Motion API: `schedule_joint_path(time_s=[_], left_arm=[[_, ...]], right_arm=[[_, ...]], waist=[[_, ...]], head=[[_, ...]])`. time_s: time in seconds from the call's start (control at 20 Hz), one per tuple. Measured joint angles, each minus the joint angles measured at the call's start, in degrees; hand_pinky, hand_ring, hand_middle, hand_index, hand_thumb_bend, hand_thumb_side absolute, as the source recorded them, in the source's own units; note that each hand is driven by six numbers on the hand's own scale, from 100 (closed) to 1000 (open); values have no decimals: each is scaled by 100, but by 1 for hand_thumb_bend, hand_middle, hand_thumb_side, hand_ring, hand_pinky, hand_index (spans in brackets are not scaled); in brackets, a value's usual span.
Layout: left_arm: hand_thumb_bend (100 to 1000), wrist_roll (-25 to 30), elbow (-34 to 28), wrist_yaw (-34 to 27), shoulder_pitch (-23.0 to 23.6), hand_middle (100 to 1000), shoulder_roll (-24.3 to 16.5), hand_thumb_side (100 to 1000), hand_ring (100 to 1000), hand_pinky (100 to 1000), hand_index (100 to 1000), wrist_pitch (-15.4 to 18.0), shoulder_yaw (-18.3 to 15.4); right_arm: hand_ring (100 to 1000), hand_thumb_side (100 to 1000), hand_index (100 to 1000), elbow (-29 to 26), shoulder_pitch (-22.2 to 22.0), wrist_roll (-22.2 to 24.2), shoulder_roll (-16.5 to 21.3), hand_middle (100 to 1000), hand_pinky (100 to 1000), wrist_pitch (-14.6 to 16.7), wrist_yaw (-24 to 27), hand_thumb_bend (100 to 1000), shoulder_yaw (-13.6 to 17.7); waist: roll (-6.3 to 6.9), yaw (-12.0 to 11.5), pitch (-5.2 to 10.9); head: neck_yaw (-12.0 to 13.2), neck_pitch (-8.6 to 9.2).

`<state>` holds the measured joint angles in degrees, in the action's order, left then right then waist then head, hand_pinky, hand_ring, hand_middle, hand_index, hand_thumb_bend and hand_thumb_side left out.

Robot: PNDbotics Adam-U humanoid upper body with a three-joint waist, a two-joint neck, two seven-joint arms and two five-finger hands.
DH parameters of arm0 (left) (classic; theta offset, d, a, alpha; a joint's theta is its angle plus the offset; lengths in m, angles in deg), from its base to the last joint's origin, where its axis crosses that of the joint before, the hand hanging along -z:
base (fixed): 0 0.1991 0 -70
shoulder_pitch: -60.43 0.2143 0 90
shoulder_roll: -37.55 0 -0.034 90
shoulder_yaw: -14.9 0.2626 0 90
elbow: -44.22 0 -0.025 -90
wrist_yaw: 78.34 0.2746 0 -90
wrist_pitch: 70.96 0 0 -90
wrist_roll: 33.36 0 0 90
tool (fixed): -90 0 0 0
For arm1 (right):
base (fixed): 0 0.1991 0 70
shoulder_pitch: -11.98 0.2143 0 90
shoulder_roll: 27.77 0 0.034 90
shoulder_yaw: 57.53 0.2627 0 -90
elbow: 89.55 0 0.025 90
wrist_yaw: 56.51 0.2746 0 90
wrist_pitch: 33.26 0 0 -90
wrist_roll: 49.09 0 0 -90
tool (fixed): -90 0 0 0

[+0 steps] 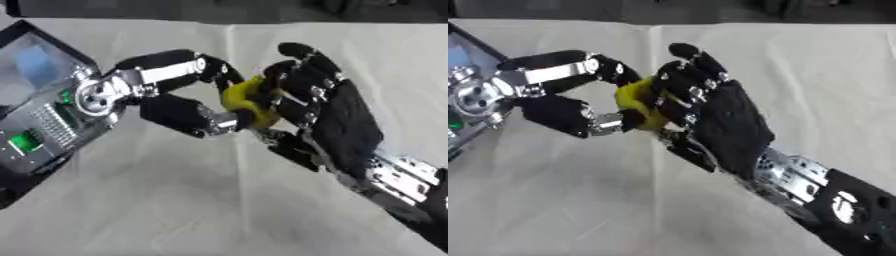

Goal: Pick up the objects with one hand, pass them to the other hand, and then place them into the box on the other side of the table.

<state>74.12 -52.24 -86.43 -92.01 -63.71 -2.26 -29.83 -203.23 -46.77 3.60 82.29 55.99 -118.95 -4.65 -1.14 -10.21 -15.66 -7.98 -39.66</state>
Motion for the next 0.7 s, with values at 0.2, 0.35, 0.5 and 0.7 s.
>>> schedule_joint_path(time_s=[0.2, 0.35, 0.5, 0.7], left_arm=[[268, -22, 30, -58, 1, 585, 1, 609, 1000, 1000, 819, 22, 0], [100, -26, 54, -99, 2, 534, 5, 528, 1000, 1000, 761, 26, 0], [100, -32, 89, -245, 9, 495, 48, 485, 1000, 1000, 726, -3, -2], [100, -100, 132, -469, 12, 432, 70, 453, 1000, 974, 671, -123, -4]], right_arm=[[586, 100, 548, 1, 0, 1, 0, 484, 757, 0, 2, 203, 1], [586, 100, 549, 5, -1, 5, 0, 485, 764, 3, 6, 202, 0], [597, 100, 560, 29, -3, 15, 0, 496, 783, 12, 11, 205, -1], [609, 100, 575, 34, -6, 47, 1, 511, 796, 18, -10, 216, 0]], waist=[[0, 0, -1], [0, 0, -3], [-1, 0, -11], [-1, 17, -15]], head=[[-3, 0], [-4, 0], [-4, 0], [-4, 0]])
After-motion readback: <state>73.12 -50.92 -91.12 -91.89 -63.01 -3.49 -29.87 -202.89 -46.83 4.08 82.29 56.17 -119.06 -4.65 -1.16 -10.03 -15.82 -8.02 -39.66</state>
